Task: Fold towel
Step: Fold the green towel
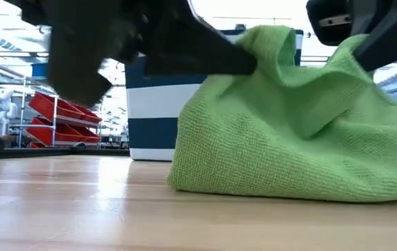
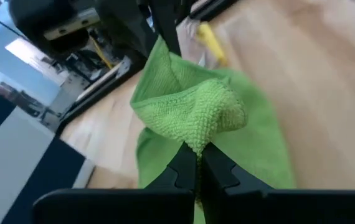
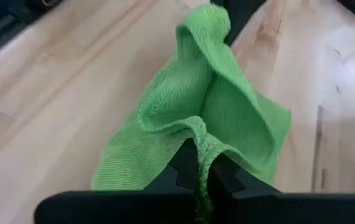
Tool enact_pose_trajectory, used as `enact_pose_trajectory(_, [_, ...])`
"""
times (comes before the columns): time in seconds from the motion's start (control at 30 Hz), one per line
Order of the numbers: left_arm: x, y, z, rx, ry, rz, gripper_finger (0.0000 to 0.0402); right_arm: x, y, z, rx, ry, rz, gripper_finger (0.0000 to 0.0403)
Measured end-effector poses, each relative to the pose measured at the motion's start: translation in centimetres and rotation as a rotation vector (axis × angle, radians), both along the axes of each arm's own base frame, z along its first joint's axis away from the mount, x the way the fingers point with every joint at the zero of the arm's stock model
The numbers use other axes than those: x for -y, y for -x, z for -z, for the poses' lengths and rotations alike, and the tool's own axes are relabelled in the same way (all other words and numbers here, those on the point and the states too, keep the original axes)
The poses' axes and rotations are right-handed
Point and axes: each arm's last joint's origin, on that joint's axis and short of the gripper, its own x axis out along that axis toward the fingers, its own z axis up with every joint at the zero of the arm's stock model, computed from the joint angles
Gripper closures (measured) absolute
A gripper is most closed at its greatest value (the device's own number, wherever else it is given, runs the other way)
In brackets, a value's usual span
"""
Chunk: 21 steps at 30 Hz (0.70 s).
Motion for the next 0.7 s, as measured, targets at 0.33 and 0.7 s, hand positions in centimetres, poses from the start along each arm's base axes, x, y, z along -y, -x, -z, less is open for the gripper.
enact_pose_trajectory(0.33, [-1.0,0.7,1.1,-0.060,-0.125,-0.196,0.0399,2.6,-0.8,0.6,-0.088,0.085,0.063,0.0403])
enact_pose_trajectory(0.7, [-3.0,0.6,2.6,-0.164,-0.002,-0.276,0.0372,5.8,-1.6,1.2,-0.176,0.085,0.222,0.0388])
